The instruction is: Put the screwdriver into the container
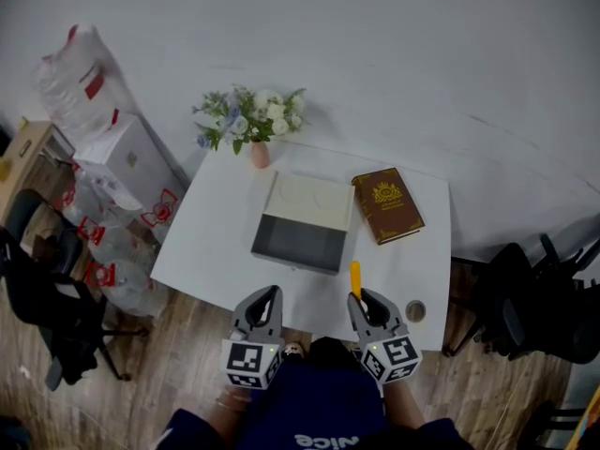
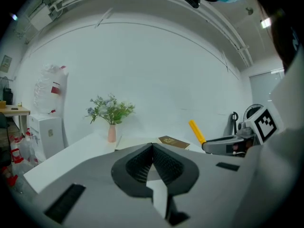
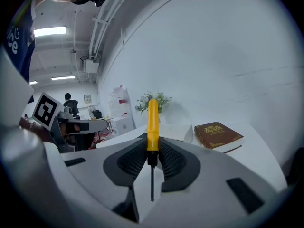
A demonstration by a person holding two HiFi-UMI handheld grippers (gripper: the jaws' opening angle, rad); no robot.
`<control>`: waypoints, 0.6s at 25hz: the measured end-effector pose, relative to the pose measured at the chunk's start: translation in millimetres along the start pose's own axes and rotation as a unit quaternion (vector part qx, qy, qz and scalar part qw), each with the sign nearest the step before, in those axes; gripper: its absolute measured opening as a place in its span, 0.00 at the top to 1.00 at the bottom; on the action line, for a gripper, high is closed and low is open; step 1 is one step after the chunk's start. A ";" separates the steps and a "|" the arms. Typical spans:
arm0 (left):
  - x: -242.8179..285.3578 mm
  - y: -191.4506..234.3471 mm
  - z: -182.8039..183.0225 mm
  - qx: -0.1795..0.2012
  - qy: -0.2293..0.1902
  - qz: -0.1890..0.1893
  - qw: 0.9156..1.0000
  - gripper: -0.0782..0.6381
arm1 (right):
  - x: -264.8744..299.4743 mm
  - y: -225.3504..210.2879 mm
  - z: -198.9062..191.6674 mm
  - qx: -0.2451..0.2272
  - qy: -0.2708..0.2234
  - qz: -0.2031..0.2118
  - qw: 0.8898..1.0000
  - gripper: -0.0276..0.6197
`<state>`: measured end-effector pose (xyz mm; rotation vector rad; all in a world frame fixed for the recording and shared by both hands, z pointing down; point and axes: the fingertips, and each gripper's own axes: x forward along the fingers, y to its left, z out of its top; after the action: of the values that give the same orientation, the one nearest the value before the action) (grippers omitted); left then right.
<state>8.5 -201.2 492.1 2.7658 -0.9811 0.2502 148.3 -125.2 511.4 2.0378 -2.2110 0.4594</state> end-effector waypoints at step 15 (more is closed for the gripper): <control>5.3 14.7 15.8 -0.009 -0.009 0.048 0.999 0.87 | 51.2 -15.9 45.8 -0.059 0.001 0.059 0.996 0.82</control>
<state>4.6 -219.4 479.9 2.7127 -1.1171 0.2300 164.8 -188.3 484.4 1.8537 -2.3071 0.3319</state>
